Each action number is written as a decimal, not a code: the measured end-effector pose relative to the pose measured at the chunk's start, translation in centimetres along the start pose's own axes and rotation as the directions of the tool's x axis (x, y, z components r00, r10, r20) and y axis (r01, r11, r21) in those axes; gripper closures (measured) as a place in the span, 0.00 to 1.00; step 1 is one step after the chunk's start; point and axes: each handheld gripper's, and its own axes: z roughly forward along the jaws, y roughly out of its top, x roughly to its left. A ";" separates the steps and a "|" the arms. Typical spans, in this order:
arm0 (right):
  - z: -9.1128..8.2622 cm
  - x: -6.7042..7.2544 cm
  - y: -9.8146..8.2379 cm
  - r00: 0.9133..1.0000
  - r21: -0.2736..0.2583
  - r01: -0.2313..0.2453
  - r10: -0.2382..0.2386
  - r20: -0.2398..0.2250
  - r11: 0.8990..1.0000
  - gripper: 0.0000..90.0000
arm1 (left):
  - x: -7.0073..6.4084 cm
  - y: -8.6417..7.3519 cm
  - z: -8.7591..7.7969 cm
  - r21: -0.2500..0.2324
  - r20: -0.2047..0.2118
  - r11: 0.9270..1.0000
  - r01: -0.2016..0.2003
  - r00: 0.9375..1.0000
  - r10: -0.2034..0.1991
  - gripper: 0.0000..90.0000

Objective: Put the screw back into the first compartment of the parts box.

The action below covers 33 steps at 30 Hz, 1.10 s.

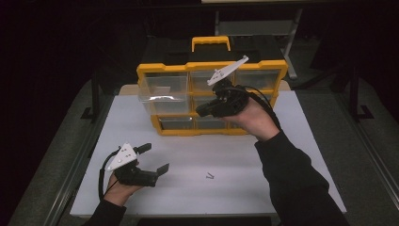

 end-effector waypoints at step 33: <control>-2.6 -0.5 4.6 1.000 -0.100 0.013 -0.012 0.010 0.995 0.97 | 0.0 0.0 0.0 0.006 0.002 1.000 -0.003 1.000 0.003 0.03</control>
